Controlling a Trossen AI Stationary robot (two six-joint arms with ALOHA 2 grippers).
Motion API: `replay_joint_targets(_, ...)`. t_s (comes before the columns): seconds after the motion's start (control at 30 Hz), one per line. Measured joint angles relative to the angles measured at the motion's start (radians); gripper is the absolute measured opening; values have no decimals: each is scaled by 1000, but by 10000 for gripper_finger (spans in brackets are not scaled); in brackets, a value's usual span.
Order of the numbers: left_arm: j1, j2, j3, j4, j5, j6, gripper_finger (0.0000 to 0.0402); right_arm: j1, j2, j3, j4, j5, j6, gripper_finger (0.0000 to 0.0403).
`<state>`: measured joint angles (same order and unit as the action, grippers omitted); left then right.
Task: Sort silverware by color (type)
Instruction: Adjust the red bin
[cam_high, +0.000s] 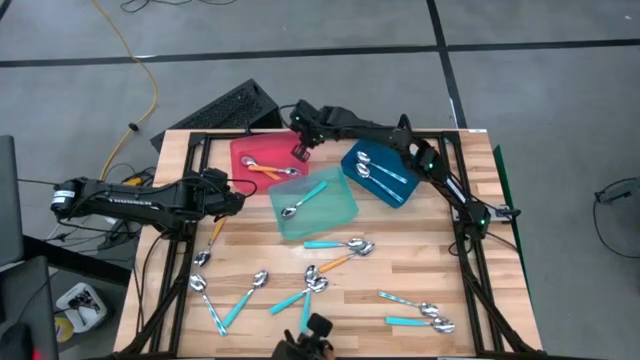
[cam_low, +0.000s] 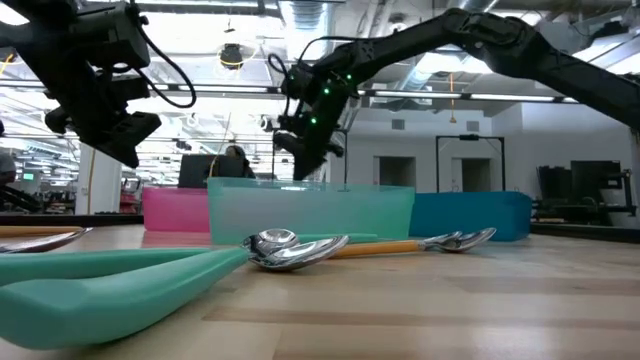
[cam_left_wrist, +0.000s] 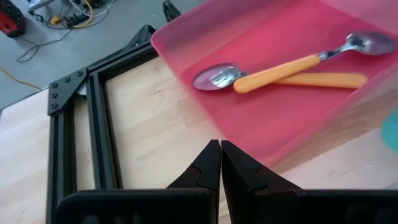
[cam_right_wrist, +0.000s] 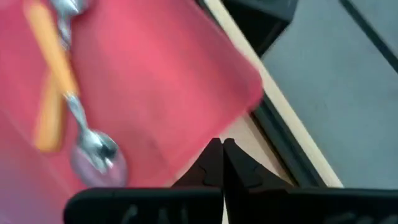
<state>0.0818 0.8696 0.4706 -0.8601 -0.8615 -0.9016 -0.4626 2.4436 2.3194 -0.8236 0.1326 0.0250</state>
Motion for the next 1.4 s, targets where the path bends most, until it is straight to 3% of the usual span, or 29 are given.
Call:
replay_joint_targets(0.13,0,0,-35,14,16,0,0,-5,12,-1,-8,-41,2,37)
replay_joint_targets(0.47,0,0,-71,102,70,2,0,-15,32,-1,80,-55,3,20)
replay_joint_targets(1.07,0,0,-71,126,96,23,0,-19,31,-1,-34,-109,106,131)
replay_joint_targets(1.4,-31,0,-71,127,96,18,0,-19,49,0,-32,-108,162,113)
